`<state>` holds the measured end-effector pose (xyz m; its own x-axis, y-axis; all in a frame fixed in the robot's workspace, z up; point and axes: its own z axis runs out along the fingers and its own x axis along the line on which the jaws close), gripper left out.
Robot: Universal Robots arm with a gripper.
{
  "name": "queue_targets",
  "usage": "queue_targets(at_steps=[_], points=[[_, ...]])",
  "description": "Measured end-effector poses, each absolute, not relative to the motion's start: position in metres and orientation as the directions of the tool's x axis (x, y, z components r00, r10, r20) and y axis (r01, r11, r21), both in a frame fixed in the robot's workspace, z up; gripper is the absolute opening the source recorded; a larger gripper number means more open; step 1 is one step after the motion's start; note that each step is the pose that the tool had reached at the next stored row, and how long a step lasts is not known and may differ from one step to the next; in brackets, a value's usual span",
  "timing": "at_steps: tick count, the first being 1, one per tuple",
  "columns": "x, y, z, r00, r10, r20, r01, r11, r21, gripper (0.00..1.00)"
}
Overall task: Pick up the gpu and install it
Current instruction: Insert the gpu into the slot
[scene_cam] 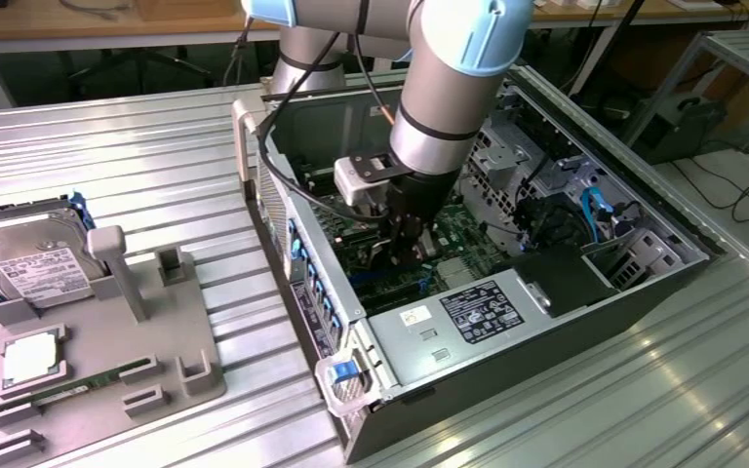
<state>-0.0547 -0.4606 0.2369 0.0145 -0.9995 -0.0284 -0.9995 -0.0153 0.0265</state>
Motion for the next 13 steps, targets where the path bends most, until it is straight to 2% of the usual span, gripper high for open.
queue_targets(at_steps=[13], points=[[-0.0548, -0.4606, 0.2300, 0.014, -0.999, -0.029, -1.000, -0.015, 0.027, 0.28]])
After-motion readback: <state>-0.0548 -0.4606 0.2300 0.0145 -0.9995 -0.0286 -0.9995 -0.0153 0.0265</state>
